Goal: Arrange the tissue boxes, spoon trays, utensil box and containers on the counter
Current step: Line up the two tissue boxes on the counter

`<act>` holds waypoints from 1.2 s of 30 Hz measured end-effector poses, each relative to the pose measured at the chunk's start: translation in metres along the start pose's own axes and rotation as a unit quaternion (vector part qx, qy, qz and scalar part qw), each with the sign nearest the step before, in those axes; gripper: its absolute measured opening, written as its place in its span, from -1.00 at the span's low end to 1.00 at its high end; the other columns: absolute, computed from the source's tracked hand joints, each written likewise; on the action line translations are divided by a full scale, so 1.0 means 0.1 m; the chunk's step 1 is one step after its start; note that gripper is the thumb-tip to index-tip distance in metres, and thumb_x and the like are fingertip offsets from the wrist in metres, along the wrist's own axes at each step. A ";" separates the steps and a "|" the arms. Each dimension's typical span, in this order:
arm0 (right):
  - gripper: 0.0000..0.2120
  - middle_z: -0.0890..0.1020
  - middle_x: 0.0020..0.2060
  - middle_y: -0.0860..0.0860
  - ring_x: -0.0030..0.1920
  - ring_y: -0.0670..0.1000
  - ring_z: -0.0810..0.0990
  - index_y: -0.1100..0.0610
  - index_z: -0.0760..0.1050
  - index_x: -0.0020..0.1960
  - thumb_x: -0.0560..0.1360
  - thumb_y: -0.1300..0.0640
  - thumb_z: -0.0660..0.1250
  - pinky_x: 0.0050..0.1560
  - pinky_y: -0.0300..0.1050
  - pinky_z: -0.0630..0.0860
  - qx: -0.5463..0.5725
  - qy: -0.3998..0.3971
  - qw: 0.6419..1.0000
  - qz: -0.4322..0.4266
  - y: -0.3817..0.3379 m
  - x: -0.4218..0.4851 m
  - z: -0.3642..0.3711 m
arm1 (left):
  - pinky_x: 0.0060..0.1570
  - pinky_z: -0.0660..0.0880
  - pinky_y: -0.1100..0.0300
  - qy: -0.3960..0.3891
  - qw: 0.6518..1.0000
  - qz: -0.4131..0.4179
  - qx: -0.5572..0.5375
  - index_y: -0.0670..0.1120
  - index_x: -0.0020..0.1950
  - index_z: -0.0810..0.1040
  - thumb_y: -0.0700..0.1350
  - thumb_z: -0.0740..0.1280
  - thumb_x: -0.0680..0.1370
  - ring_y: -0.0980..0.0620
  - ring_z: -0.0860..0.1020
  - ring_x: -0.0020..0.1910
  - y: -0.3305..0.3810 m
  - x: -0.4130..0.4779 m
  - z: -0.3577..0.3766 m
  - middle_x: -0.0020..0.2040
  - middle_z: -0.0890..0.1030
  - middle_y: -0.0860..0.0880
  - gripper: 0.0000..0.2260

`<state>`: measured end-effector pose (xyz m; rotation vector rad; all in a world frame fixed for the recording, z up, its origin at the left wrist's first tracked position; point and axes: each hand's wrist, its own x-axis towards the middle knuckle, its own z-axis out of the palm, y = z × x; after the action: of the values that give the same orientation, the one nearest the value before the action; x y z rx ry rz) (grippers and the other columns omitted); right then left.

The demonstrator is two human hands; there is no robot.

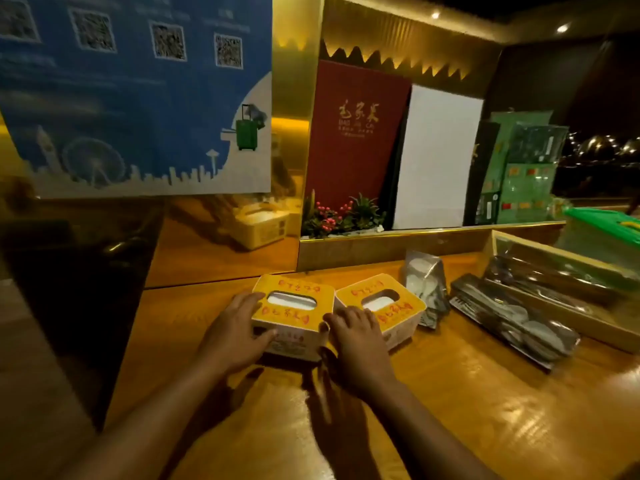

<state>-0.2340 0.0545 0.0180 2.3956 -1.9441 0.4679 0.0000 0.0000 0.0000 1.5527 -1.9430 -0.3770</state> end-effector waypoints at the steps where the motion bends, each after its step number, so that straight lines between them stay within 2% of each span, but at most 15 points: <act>1: -0.60 0.41 0.43 0.02 0.51 0.11 0.23 -0.13 0.38 0.30 0.50 -0.17 0.34 0.54 0.24 0.05 -0.004 -0.003 1.000 -0.005 0.00 0.05 0.06 | 0.22 0.51 0.04 0.010 1.000 0.001 -0.006 0.05 0.49 0.38 0.09 0.53 0.42 -0.06 0.45 0.38 -0.02 0.01 0.03 0.50 0.37 0.01 -0.32; 4: -0.68 0.47 0.34 0.05 0.46 0.13 0.30 -0.10 0.39 0.18 0.49 -0.20 0.28 0.52 0.26 0.09 -0.015 0.028 0.999 -0.009 -0.01 0.18 0.19 | 0.22 0.47 0.06 0.029 0.999 -0.019 -0.037 0.03 0.43 0.45 0.04 0.55 0.42 -0.06 0.45 0.36 -0.08 -0.02 0.11 0.44 0.44 -0.01 -0.39; 7: -0.57 0.52 0.27 0.05 0.41 0.14 0.36 -0.06 0.43 0.13 0.45 -0.28 0.04 0.51 0.25 0.09 -0.012 0.050 0.999 -0.015 0.00 0.29 0.23 | 0.15 0.58 0.06 0.052 0.995 -0.029 -0.077 0.03 0.43 0.46 0.00 0.55 0.44 -0.01 0.53 0.28 -0.15 -0.10 0.18 0.37 0.50 0.01 -0.42; 8: -0.54 0.53 0.26 0.05 0.41 0.15 0.37 -0.04 0.45 0.13 0.44 -0.28 0.01 0.51 0.24 0.08 -0.016 0.059 0.998 -0.024 0.02 0.33 0.23 | 0.12 0.60 0.06 0.066 0.994 -0.037 -0.084 0.03 0.42 0.47 -0.01 0.54 0.45 0.00 0.54 0.26 -0.16 -0.13 0.19 0.37 0.51 0.02 -0.44; 12: -0.59 0.56 0.28 0.04 0.41 0.16 0.41 -0.03 0.46 0.17 0.47 -0.23 0.13 0.49 0.19 -0.01 -0.032 0.043 0.997 -0.051 0.06 0.47 0.30 | 0.11 0.59 0.07 0.112 0.990 -0.053 -0.074 -0.03 0.36 0.54 -0.08 0.56 0.44 -0.05 0.57 0.24 -0.18 -0.24 0.23 0.37 0.53 -0.03 -0.49; 17: -0.57 0.48 0.38 0.01 0.47 0.12 0.33 -0.07 0.41 0.24 0.50 -0.26 0.07 0.50 0.18 -0.05 -0.017 0.024 0.996 -0.079 0.05 0.58 0.31 | 0.13 0.59 0.01 0.133 0.985 -0.081 -0.077 -0.05 0.35 0.55 -0.13 0.58 0.42 -0.11 0.56 0.27 -0.22 -0.27 0.22 0.38 0.53 -0.08 -0.48; 22: -0.67 0.51 0.33 0.01 0.42 0.10 0.38 -0.09 0.43 0.19 0.49 -0.19 0.33 0.54 0.17 0.03 -0.005 0.029 0.993 -0.114 0.07 0.69 0.35 | 0.13 0.56 0.07 0.146 0.983 -0.090 -0.069 -0.03 0.38 0.52 -0.12 0.55 0.44 -0.07 0.54 0.28 -0.21 -0.28 0.22 0.40 0.50 -0.04 -0.48; 25: -0.65 0.45 0.36 0.01 0.45 0.09 0.32 -0.09 0.40 0.23 0.50 -0.13 0.38 0.53 0.11 0.02 0.022 0.001 0.989 -0.144 0.15 0.73 0.29 | 0.12 0.56 0.08 0.147 0.982 -0.106 -0.059 0.02 0.40 0.48 -0.11 0.52 0.47 -0.07 0.53 0.29 -0.17 -0.29 0.24 0.41 0.48 -0.01 -0.48; 27: -0.61 0.41 0.39 0.00 0.44 0.08 0.30 -0.09 0.38 0.31 0.52 -0.11 0.36 0.48 0.03 0.13 0.052 -0.017 0.983 -0.173 0.28 0.77 0.21 | 0.15 0.55 0.06 0.150 0.979 -0.126 -0.051 0.04 0.43 0.44 -0.10 0.51 0.48 -0.10 0.49 0.34 -0.11 -0.29 0.26 0.47 0.41 -0.01 -0.46; 30: -0.46 0.35 0.46 -0.04 0.44 0.04 0.28 -0.14 0.26 0.48 0.55 -0.18 0.30 0.41 -0.02 0.28 0.092 -0.043 0.978 -0.185 0.63 0.83 0.03 | 0.18 0.57 -0.11 0.168 0.973 -0.158 0.000 0.08 0.48 0.35 -0.05 0.51 0.47 -0.18 0.38 0.45 0.09 -0.25 0.32 0.58 0.24 -0.04 -0.37; 32: -0.45 0.35 0.46 -0.04 0.43 0.05 0.31 -0.13 0.26 0.49 0.55 -0.24 0.25 0.38 0.00 0.36 0.099 -0.035 0.975 -0.195 0.94 0.86 -0.08 | 0.14 0.58 -0.17 0.193 0.967 -0.166 0.027 0.12 0.48 0.33 -0.04 0.48 0.47 -0.19 0.32 0.49 0.38 -0.20 0.39 0.59 0.17 -0.02 -0.38; 34: -0.46 0.35 0.45 -0.03 0.40 0.06 0.36 -0.13 0.31 0.47 0.56 -0.30 0.17 0.32 0.03 0.42 0.117 -0.024 0.974 -0.194 1.30 0.88 -0.19 | 0.19 0.55 -0.18 0.223 0.963 -0.142 0.044 0.10 0.44 0.39 -0.06 0.46 0.47 -0.15 0.28 0.51 0.77 -0.13 0.50 0.57 0.20 -0.01 -0.44; 36: -0.43 0.29 0.49 -0.02 0.40 0.09 0.36 -0.12 0.32 0.46 0.55 -0.37 0.10 0.28 0.08 0.45 0.135 -0.012 0.974 -0.180 1.66 0.88 -0.25 | 0.29 0.47 -0.10 0.240 0.963 -0.102 0.064 0.04 0.39 0.47 -0.07 0.46 0.48 -0.09 0.25 0.52 1.16 -0.07 0.69 0.54 0.28 -0.02 -0.52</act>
<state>-0.3830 -0.0613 0.0349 2.8481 -1.4785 0.7212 -0.1319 0.0272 0.0108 1.7410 -1.4613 0.0480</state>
